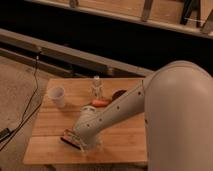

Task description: Push the eraser across the table

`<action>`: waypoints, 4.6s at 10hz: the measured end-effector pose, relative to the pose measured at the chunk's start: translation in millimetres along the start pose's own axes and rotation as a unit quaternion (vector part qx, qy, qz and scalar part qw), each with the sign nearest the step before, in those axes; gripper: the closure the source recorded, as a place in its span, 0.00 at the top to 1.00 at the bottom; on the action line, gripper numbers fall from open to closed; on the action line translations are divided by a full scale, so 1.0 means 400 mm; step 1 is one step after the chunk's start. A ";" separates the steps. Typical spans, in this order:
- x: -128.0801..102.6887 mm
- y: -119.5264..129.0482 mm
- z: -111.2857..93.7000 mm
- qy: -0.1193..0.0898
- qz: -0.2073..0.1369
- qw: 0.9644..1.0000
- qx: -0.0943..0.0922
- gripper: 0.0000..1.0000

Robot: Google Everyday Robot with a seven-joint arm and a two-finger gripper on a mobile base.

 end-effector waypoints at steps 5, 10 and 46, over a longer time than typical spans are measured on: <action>-0.024 -0.053 -0.017 -0.013 0.009 1.000 0.002 0.65; -0.066 -0.101 -0.033 -0.033 0.000 0.999 0.033 0.65; -0.124 0.109 0.029 -0.048 -0.085 0.994 0.049 0.00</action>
